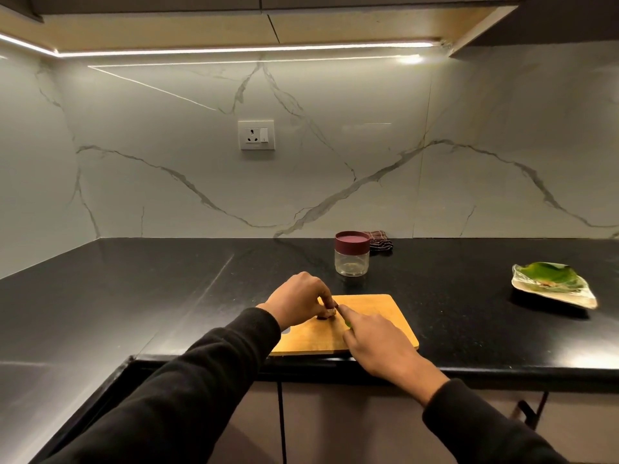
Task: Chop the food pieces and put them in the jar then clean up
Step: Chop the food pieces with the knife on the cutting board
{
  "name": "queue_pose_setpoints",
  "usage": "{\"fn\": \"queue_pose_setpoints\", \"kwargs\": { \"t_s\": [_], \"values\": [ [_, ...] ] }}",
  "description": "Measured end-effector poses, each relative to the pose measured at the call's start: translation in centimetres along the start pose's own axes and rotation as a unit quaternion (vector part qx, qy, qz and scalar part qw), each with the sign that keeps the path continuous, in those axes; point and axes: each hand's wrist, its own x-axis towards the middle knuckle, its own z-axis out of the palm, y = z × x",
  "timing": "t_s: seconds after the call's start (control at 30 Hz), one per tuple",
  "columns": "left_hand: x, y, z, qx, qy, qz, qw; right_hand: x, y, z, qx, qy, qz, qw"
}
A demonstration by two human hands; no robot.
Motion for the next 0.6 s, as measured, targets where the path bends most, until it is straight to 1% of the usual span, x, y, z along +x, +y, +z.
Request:
{"fn": "queue_pose_setpoints", "kwargs": {
  "t_s": [0.17, 0.5, 0.6],
  "values": [
    [-0.1, -0.2, 0.3, 0.008, 0.011, 0.004, 1.0, 0.9, -0.2, 0.0, 0.023, -0.008, 0.003, 1.0],
    [-0.2, 0.0, 0.9, 0.012, 0.039, -0.007, 0.999, 0.8, -0.2, 0.5, 0.011, -0.006, 0.014, 1.0],
    [-0.4, 0.1, 1.1, 0.01, 0.05, -0.013, 0.999, 0.5, -0.2, 0.5, -0.009, -0.014, 0.013, 1.0]
  ]
}}
